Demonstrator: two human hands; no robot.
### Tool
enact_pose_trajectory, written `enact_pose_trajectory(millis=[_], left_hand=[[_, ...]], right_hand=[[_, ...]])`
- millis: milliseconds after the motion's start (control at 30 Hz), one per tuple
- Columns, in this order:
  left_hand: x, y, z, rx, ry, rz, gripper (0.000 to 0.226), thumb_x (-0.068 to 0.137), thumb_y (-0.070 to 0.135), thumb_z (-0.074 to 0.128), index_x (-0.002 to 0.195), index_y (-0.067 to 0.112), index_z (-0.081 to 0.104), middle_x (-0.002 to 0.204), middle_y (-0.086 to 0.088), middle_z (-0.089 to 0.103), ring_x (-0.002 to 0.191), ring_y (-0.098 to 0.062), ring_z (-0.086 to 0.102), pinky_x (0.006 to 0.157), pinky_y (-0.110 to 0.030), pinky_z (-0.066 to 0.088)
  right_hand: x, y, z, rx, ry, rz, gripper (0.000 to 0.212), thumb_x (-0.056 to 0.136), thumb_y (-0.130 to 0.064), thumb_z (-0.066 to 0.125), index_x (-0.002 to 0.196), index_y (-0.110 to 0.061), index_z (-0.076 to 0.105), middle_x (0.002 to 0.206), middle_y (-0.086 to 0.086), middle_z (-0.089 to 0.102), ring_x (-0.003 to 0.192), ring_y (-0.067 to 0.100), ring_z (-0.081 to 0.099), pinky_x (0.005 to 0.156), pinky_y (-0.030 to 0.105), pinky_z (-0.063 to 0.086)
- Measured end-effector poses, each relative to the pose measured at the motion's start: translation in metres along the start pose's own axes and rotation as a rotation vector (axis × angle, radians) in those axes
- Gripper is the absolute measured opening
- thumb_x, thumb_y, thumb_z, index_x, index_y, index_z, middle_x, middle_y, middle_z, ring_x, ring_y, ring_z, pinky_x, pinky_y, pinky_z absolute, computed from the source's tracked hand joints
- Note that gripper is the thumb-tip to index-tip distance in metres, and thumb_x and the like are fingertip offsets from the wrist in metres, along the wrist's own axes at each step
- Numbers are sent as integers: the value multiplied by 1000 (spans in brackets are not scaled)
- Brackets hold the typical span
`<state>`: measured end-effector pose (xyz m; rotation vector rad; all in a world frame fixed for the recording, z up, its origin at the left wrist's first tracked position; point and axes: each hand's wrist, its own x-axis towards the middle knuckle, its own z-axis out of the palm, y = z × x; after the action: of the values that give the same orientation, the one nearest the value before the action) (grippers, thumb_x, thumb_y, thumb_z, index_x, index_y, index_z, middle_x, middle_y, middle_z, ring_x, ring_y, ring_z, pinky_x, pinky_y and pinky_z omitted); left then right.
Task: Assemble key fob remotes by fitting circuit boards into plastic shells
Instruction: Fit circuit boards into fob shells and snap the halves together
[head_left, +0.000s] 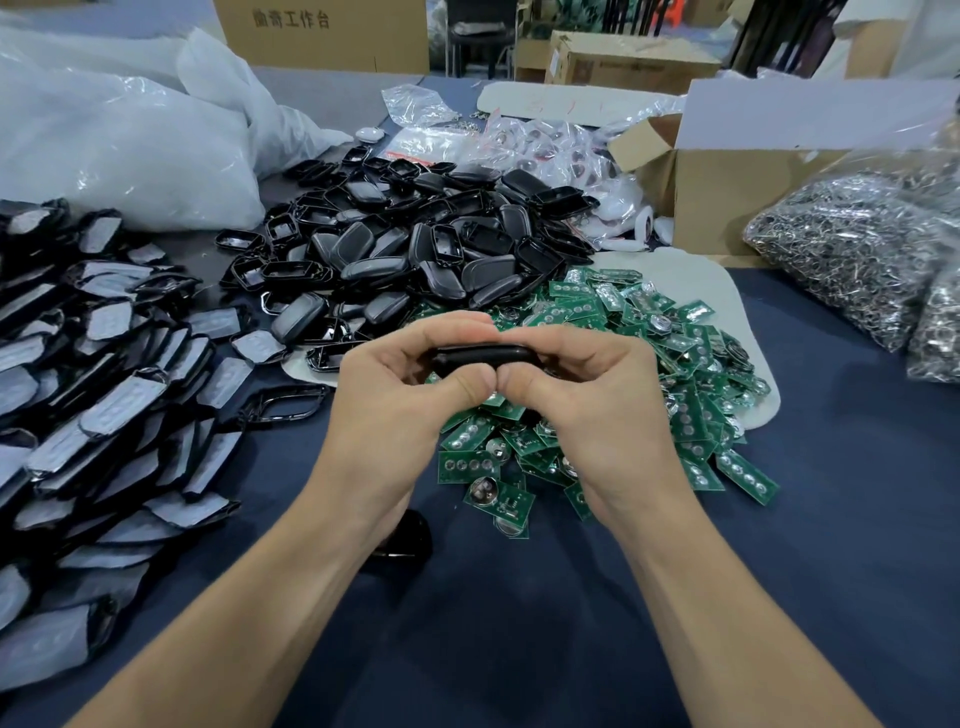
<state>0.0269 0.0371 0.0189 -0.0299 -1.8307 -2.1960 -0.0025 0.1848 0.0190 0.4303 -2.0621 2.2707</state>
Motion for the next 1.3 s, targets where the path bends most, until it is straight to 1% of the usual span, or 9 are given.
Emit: enact_pose_trajectory(millis=[100, 233, 333, 433, 800, 933, 1067, 1200, 1300], left_hand=[[0, 1, 1, 18, 29, 8, 27, 69, 6, 79, 83, 28, 84, 96, 3, 80, 93, -13, 74, 80, -21, 56], [-1, 3, 0, 25, 16, 19, 28, 70, 0, 84, 80, 26, 83, 85, 2, 79, 82, -12, 74, 75, -20, 56], [-3, 3, 3, 11, 2, 36, 27, 73, -5, 82, 79, 21, 80, 84, 2, 77, 75, -13, 74, 70, -20, 58], [-4, 3, 4, 39, -18, 62, 27, 77, -8, 77, 81, 19, 77, 86, 5, 77, 75, -11, 74, 68, -20, 59], [-5, -2, -1, 114, 19, 35, 30, 77, -9, 82, 78, 20, 79, 92, 1, 77, 85, -21, 74, 69, -27, 60], [-3, 1, -1, 151, 30, 59, 29, 74, 6, 82, 90, 30, 82, 89, 0, 80, 84, -16, 77, 76, -25, 60], [3, -3, -5, -10, 126, 1, 34, 71, -7, 83, 91, 21, 83, 90, -4, 81, 87, -16, 75, 79, -23, 58], [7, -4, -7, -82, 54, -1, 27, 65, 4, 80, 86, 19, 84, 84, 1, 79, 82, -11, 73, 79, -21, 56], [8, -2, -8, -20, -15, 53, 38, 63, -4, 84, 85, 27, 85, 87, 6, 78, 84, -9, 71, 79, -20, 55]], right_hand=[[-1, -1, 0, 47, -15, 16, 25, 79, 5, 75, 92, -15, 84, 79, 4, 78, 74, 15, 71, 69, 24, 56], [-2, -2, 3, 65, -23, 34, 14, 80, -7, 74, 87, -16, 84, 74, 11, 75, 63, 17, 65, 59, 26, 55], [-2, -1, 4, 107, -6, 26, 17, 82, 0, 74, 89, -13, 83, 76, 11, 77, 66, 23, 69, 67, 32, 61], [-4, 1, 5, 114, -2, 13, 23, 87, 7, 71, 91, -12, 82, 80, 10, 79, 70, 24, 73, 71, 34, 62], [-7, 5, 8, 93, 59, 35, 23, 87, 11, 71, 87, -10, 82, 74, 9, 78, 63, 19, 74, 64, 27, 60], [-4, 5, 11, 297, 45, 150, 20, 93, 7, 65, 87, -7, 79, 76, 8, 77, 70, 17, 73, 68, 27, 61], [-1, 6, 9, 538, -24, 333, 18, 96, 9, 58, 99, 2, 74, 95, 15, 77, 85, 24, 76, 79, 34, 63], [0, 5, 2, 401, -72, 313, 28, 92, 17, 57, 96, -3, 76, 91, 13, 77, 87, 23, 75, 87, 40, 63], [1, 5, -1, 183, -57, 182, 34, 86, 20, 62, 94, -9, 78, 87, 9, 79, 83, 20, 74, 86, 34, 61]])
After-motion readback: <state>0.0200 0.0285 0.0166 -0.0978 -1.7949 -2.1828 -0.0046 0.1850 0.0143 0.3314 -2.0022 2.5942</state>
